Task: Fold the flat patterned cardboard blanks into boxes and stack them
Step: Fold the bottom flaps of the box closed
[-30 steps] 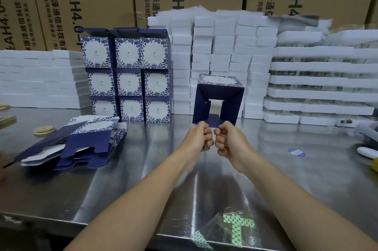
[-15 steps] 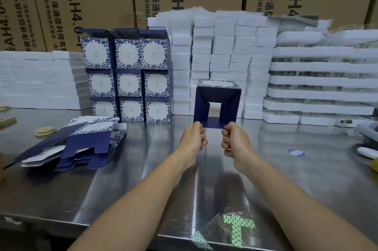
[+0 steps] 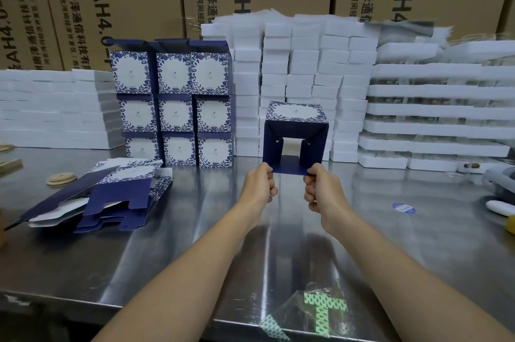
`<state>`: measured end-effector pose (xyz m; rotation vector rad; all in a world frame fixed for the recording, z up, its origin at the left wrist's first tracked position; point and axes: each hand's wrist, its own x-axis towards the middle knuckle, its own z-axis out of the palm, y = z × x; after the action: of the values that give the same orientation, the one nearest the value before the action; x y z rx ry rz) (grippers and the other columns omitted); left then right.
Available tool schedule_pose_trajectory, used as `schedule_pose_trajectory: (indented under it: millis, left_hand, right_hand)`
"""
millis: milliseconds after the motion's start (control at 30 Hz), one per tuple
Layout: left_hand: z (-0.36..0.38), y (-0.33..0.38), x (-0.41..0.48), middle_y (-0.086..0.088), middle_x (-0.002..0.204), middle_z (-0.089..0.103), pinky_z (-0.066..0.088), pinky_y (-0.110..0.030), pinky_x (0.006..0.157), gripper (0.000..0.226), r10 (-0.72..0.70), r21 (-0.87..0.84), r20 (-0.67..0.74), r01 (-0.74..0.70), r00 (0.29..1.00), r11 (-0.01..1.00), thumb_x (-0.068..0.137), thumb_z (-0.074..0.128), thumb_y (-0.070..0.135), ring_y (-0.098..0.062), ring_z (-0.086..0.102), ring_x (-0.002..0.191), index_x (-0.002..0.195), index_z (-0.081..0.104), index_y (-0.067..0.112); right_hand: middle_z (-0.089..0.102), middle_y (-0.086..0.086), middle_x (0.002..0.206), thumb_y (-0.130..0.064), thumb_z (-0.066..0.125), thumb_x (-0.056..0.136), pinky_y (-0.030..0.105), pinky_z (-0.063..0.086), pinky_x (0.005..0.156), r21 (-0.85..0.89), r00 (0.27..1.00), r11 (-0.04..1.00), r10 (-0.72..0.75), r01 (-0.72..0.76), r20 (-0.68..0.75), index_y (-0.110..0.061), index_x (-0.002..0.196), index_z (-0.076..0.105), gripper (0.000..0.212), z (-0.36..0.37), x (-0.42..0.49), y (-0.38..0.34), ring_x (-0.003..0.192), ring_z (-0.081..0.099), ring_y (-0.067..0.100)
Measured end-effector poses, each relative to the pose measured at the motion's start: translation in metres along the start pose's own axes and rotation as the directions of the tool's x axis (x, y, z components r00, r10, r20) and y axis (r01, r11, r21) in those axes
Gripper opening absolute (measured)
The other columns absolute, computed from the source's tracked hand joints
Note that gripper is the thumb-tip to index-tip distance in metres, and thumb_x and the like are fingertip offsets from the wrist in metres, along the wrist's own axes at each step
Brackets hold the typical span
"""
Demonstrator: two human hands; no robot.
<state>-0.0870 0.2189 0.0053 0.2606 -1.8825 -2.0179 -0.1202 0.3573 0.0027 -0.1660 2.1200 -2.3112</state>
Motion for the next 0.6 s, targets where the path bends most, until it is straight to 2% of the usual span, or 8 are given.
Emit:
schedule_pose_trajectory:
  millis: [133,300,400,500,600]
  left_hand:
    - [-0.0025,0.0027,-0.0044,0.005,0.057,0.026,0.027,-0.027,0.054,0.031,-0.022,-0.035,0.019,0.022,1.000,0.999,0.100,0.047,0.019,-0.016,0.029,0.055,0.071,0.035,0.021]
    - [0.0010,0.0016,-0.0072,0.006,0.055,0.029,0.034,-0.026,0.055,0.038,-0.033,-0.022,0.112,0.036,0.993,0.999,0.100,0.051,0.023,-0.015,0.038,0.051,0.066,0.035,0.023]
    - [-0.0012,0.0039,-0.0042,0.005,0.055,0.031,0.034,-0.023,0.053,0.039,-0.036,-0.075,0.127,0.046,0.991,0.996,0.101,0.050,0.022,-0.013,0.042,0.049,0.065,0.036,0.023]
    - [-0.0030,0.0019,-0.0009,0.003,0.057,0.033,0.035,-0.027,0.058,0.041,-0.042,-0.102,0.165,0.060,0.985,0.993,0.099,0.052,0.024,-0.014,0.045,0.051,0.062,0.038,0.025]
    - [-0.0020,-0.0015,0.0004,0.002,0.061,0.045,0.039,-0.027,0.058,0.028,-0.035,-0.067,0.148,0.045,0.988,0.997,0.097,0.060,0.027,-0.015,0.053,0.055,0.071,0.051,0.020]
  right_hand:
    - [0.030,-0.003,0.058,-0.016,0.048,0.089,0.027,0.021,0.048,0.009,1.000,1.000,-0.013,0.013,0.002,-0.016,0.076,0.044,0.014,0.0004,0.0015,0.0007,0.050,0.024,0.015]
    - [0.030,-0.003,0.060,-0.017,0.049,0.088,0.028,0.021,0.049,0.023,1.000,1.000,-0.015,0.015,0.024,-0.017,0.074,0.043,0.015,0.0011,0.0007,0.0013,0.050,0.023,0.015]
    - [0.035,-0.002,0.059,-0.023,0.054,0.089,0.029,0.026,0.052,0.018,0.997,1.000,-0.009,0.008,0.076,-0.017,0.073,0.049,0.018,0.0015,-0.0015,0.0012,0.050,0.030,0.015]
    - [0.045,0.000,0.057,-0.025,0.059,0.093,0.026,0.036,0.052,0.022,0.986,0.999,-0.044,0.041,0.158,-0.016,0.071,0.057,0.023,0.0037,-0.0044,0.0007,0.050,0.042,0.016]
    - [0.045,-0.002,0.055,-0.020,0.057,0.094,0.024,0.038,0.051,0.038,0.989,0.998,-0.062,0.057,0.137,-0.014,0.072,0.057,0.023,0.0033,-0.0037,-0.0007,0.048,0.043,0.015]
